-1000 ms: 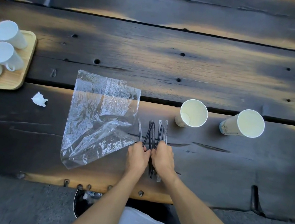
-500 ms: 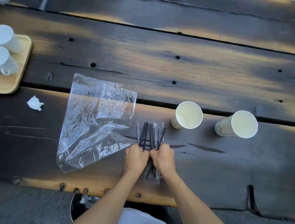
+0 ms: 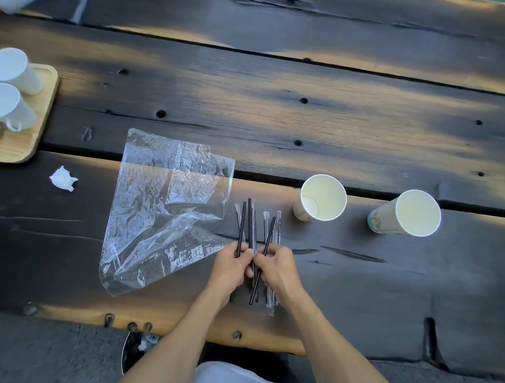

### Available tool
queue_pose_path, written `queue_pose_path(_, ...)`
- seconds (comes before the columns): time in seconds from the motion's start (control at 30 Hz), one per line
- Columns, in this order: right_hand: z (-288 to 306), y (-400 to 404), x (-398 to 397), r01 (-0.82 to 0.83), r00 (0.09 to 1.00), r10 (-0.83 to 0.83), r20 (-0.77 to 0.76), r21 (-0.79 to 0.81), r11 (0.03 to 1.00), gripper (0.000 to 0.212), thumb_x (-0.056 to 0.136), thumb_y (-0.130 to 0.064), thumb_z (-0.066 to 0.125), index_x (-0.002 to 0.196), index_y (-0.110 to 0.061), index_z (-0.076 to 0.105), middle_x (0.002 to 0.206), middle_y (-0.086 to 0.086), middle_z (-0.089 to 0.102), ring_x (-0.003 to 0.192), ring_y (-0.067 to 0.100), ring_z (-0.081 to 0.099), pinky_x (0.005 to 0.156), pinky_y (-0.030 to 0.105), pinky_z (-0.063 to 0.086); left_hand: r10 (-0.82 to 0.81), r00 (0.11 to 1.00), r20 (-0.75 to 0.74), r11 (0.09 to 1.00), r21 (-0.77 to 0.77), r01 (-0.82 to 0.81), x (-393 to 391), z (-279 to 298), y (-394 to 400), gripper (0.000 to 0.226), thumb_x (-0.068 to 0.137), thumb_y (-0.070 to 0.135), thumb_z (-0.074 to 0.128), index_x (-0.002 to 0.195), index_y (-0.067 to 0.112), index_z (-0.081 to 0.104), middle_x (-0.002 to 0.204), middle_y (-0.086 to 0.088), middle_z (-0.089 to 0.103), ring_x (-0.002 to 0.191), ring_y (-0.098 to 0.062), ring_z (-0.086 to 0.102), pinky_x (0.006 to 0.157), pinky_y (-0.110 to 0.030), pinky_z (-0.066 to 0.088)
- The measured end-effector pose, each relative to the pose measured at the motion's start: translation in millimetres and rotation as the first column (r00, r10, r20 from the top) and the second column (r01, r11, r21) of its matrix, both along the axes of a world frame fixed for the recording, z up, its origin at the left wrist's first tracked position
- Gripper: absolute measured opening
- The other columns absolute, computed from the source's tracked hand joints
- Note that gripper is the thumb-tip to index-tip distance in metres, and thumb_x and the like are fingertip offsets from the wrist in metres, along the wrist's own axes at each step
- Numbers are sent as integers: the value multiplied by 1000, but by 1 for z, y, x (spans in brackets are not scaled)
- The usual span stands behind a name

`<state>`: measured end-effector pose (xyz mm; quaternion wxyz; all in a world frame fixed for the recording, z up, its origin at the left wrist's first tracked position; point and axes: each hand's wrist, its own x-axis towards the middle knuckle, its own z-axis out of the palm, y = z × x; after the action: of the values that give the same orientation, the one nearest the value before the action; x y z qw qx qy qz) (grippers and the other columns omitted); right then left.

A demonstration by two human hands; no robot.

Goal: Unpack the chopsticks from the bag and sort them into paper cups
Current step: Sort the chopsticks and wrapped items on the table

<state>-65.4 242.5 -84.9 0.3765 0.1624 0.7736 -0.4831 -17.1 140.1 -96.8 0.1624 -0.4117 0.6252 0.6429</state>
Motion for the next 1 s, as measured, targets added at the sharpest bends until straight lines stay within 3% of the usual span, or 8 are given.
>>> queue_pose_path(0.1, -6, 4, 2, 7, 1000, -7, 11, 5, 1000, 29, 84, -8, 60, 62, -18, 46, 41, -6, 39, 35, 10, 29, 36, 20, 21, -75, 997, 10, 995, -62, 76, -3, -1, -3, 7, 95, 16, 55, 89, 13, 55, 51, -7, 55, 30, -7, 39, 40, -24, 29)
queue_pose_path(0.2, -11, 3, 2, 2, 1000, -2, 4, 72, 997, 35, 82, -7, 61, 59, -20, 39, 40, -8, 37, 35, 10, 30, 34, 19, 22, -67, 998, -1, 989, -130, 67, -4, -1, -3, 13, 94, 11, 53, 82, 12, 50, 65, -9, 61, 37, -12, 46, 42, -22, 37)
queue_pose_path(0.4, -14, 4, 3, -64, 996, 73, -49, 175, 983, 22, 83, -12, 56, 64, -16, 47, 55, 1, 46, 53, 21, 40, 48, 27, 31, -64, 996, 68, 963, -259, 80, 0, 7, -4, 14, 88, 18, 53, 75, 15, 55, 63, 2, 57, 58, -18, 47, 57, -30, 36)
queue_pose_path(0.67, -14, 10, 7, -81, 994, 88, -63, 100, 992, 11, 78, -10, 54, 72, -17, 48, 52, -1, 50, 42, 17, 46, 43, 23, 35, -41, 999, -6, 989, -143, 40, 7, 13, -2, 17, 96, 17, 47, 80, 13, 51, 67, -3, 59, 54, -16, 43, 55, -29, 37)
queue_pose_path(0.9, -12, 14, 8, -61, 987, 72, -146, 76, 995, 12, 84, -15, 65, 76, -12, 58, 58, 0, 49, 52, 20, 45, 51, 27, 36, 5, 999, -37, 999, -54, -7, 14, 12, 1, 15, 100, 17, 46, 86, 12, 50, 66, -3, 58, 50, -9, 50, 48, -18, 44)
queue_pose_path(1.0, -3, 15, 12, -70, 988, 70, -134, 6, 998, 24, 88, -21, 66, 76, -7, 51, 59, 5, 47, 49, 18, 44, 49, 27, 35, 19, 999, -44, 999, 51, -16, 16, 18, 4, 14, 102, 15, 45, 96, 6, 53, 76, -8, 62, 58, -15, 60, 59, -28, 53)
